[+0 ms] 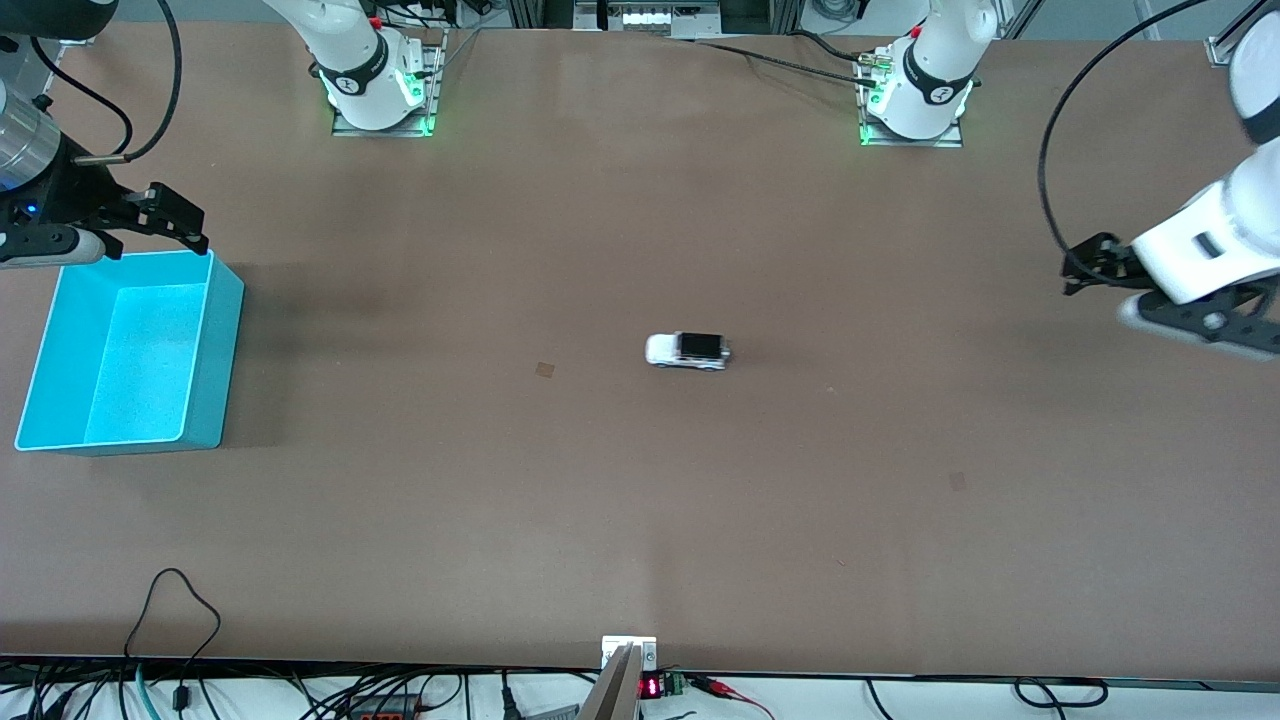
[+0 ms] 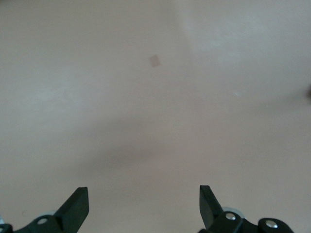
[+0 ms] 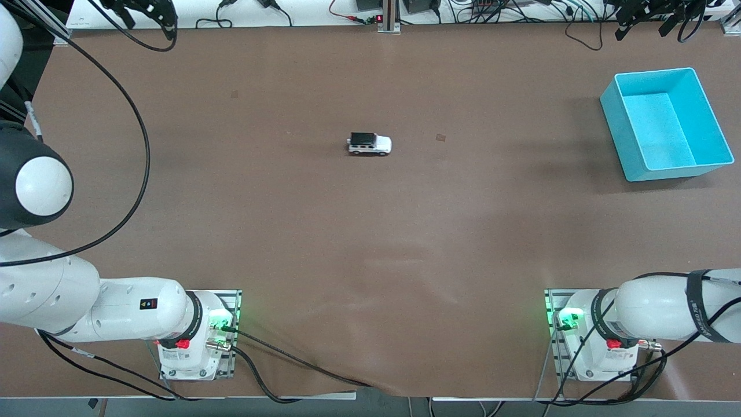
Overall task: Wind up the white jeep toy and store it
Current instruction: 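Open the left gripper, releasing the jeep, and raise it away, then move the right gripper toward the jeep after it rolls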
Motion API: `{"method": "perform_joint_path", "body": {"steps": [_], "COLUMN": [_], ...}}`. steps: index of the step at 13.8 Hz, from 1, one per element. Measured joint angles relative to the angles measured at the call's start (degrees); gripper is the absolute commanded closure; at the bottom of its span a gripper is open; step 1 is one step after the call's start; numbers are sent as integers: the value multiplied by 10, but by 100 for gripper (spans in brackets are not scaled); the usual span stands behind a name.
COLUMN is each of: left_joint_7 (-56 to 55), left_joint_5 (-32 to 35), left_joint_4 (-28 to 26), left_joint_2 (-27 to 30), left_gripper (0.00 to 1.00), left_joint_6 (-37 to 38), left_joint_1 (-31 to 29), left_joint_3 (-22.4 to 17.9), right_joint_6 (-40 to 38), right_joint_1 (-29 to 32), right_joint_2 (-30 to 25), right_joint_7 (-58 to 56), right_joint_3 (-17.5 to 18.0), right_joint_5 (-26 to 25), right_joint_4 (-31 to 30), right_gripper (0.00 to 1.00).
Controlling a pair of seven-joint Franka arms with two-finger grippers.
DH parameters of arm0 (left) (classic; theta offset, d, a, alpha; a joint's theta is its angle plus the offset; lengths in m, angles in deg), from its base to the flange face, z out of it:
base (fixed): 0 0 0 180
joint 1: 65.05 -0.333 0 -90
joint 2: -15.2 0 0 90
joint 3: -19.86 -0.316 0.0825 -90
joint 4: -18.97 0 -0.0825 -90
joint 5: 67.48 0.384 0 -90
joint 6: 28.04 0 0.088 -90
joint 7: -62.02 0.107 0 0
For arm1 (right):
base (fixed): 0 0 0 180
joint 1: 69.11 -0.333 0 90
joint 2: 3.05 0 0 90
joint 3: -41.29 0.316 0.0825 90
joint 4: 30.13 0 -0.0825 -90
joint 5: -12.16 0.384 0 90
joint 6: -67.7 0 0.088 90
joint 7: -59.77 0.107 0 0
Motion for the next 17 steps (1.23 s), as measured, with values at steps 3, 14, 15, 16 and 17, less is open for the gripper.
{"method": "perform_joint_path", "body": {"steps": [3,14,15,16,17], "left_joint_7": [-50,-57,-60,-64,-65], "left_joint_5": [-56,-71,-71,-71,-72], "left_joint_4": [-59,-86,-80,-71,-61], "left_joint_2": [51,84,84,80,72], "left_gripper": [0,0,0,0,0], "left_joint_6": [-24,-28,-28,-24,-16], "left_joint_1": [16,19,19,19,19], "left_joint_3": [-38,-51,-51,-51,-53], "right_joint_6": [0,0,0,0,0], "right_joint_1": [0,0,0,1,1], "right_joint_2": [0,29,38,44,49], "right_joint_7": [0,-46,-75,-102,-132], "right_joint_3": [0,0,-1,-1,-2], "right_joint_5": [0,0,0,0,0], "right_joint_4": [0,-4,-4,-4,-4], "right_gripper": [0,0,0,0,0]}}
